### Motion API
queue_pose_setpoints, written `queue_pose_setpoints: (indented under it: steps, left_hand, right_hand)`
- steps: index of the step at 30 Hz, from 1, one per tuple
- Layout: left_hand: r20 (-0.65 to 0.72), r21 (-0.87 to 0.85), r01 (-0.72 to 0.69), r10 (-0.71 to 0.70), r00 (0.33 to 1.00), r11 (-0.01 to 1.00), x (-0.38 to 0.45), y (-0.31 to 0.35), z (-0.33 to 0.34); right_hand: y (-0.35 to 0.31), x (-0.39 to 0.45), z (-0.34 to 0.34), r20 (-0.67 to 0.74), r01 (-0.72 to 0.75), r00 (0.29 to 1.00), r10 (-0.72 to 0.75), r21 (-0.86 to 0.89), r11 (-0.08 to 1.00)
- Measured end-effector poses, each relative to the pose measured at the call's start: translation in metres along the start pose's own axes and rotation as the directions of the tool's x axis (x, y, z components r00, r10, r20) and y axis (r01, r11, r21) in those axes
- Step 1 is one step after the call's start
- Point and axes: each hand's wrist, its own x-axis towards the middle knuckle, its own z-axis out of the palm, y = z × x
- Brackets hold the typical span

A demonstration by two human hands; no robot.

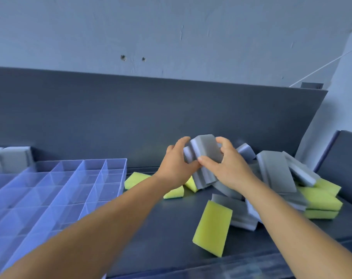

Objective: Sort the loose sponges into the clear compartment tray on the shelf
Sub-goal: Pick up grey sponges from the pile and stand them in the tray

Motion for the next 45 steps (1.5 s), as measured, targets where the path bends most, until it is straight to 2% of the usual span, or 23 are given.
queue_pose_setpoints:
  steps: [5,15,18,25,29,35,40,45]
  left_hand:
    - [-0.023,-0.076,0.054,-0.056,0.998,0.996,-0.022,0.001,-0.041]
    - [-0.158,-0.096,0.142,-0.156,0.975,0.985,-0.069,-0.022,-0.142]
    - [-0.211,-0.029,0.143,-0.146,0.966,0.989,-0.081,-0.038,-0.179]
    - [-0.31,0.197,0.159,-0.093,0.946,0.967,-0.108,-0.081,-0.278]
    - [-0.331,0.348,0.176,-0.055,0.942,0.921,-0.117,-0.099,-0.337]
    - [-0.293,0.543,0.199,-0.038,0.955,0.816,-0.123,-0.135,-0.403]
    - [-0.315,0.541,0.232,-0.061,0.947,0.808,-0.12,-0.169,-0.446]
    - [-0.23,0.562,0.21,-0.092,0.969,0.8,-0.11,-0.189,-0.463]
  right_hand:
    - [-0.03,-0.003,0.019,0.057,0.077,0.995,-0.083,0.103,0.992]
    - [-0.101,-0.013,0.086,0.146,0.181,0.966,-0.216,0.221,0.958]
    - [-0.131,-0.017,0.115,0.165,0.227,0.945,-0.283,0.293,0.929]
    - [-0.203,-0.024,0.193,0.207,0.296,0.902,-0.379,0.342,0.892]
    - [-0.246,-0.029,0.232,0.203,0.276,0.909,-0.363,0.357,0.892]
    - [-0.288,-0.031,0.282,0.204,0.261,0.918,-0.34,0.336,0.905]
    - [-0.301,-0.025,0.31,0.153,0.275,0.938,-0.311,0.219,0.936]
    - [-0.305,-0.015,0.329,0.163,0.253,0.948,-0.274,0.141,0.957]
